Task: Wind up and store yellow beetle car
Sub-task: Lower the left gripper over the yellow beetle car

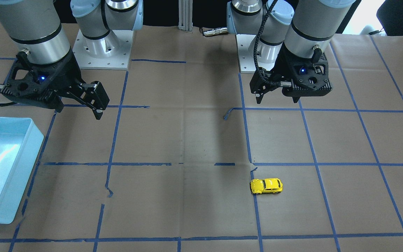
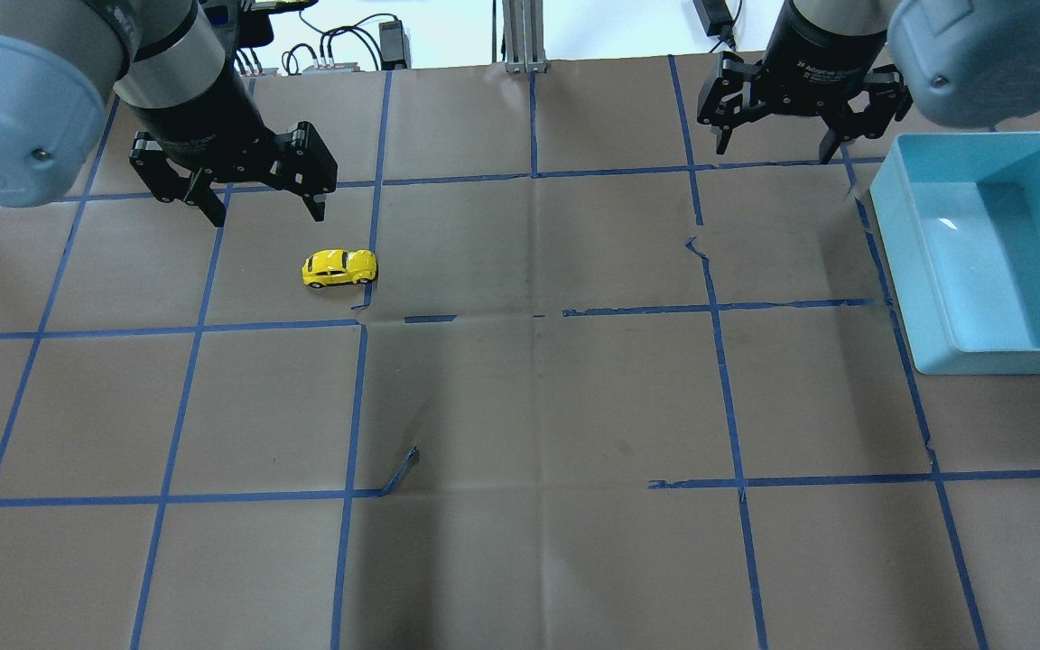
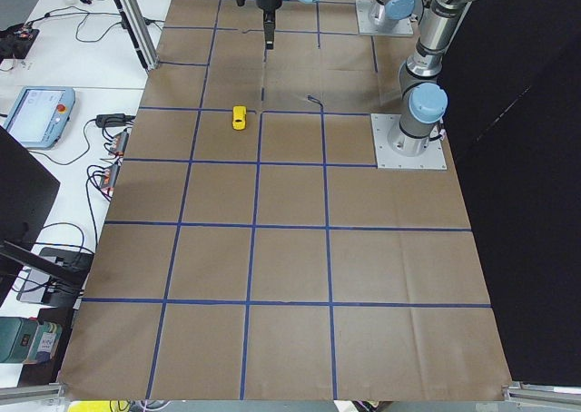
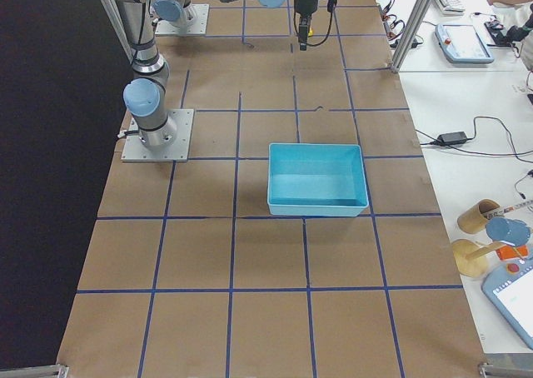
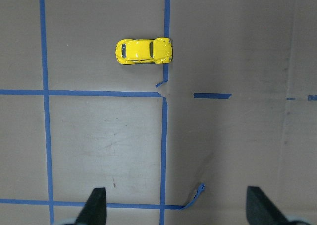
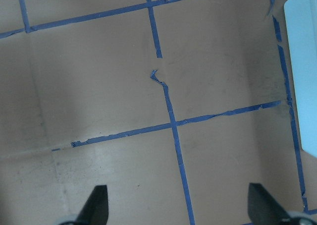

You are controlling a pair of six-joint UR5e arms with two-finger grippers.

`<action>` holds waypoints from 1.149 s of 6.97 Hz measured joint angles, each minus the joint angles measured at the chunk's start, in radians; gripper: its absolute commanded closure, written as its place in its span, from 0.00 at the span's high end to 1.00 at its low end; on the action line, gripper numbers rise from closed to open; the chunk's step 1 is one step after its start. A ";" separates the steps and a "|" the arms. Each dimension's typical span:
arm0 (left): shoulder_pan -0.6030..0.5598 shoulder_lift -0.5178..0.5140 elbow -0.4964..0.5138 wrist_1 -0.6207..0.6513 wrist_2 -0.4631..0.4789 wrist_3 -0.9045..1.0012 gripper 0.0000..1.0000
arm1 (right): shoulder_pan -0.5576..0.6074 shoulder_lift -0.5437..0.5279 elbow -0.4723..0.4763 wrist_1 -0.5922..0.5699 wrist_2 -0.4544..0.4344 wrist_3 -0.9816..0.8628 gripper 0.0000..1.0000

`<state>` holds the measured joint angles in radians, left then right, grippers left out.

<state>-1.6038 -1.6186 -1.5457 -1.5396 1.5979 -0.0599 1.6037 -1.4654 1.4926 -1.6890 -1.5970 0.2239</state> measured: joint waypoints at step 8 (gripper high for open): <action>0.010 -0.059 -0.054 0.087 -0.001 0.663 0.99 | -0.001 -0.005 -0.002 0.049 0.007 -0.004 1.00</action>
<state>-1.5942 -1.6776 -1.5999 -1.4524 1.5973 0.6036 1.6032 -1.4704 1.4911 -1.6399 -1.5896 0.2196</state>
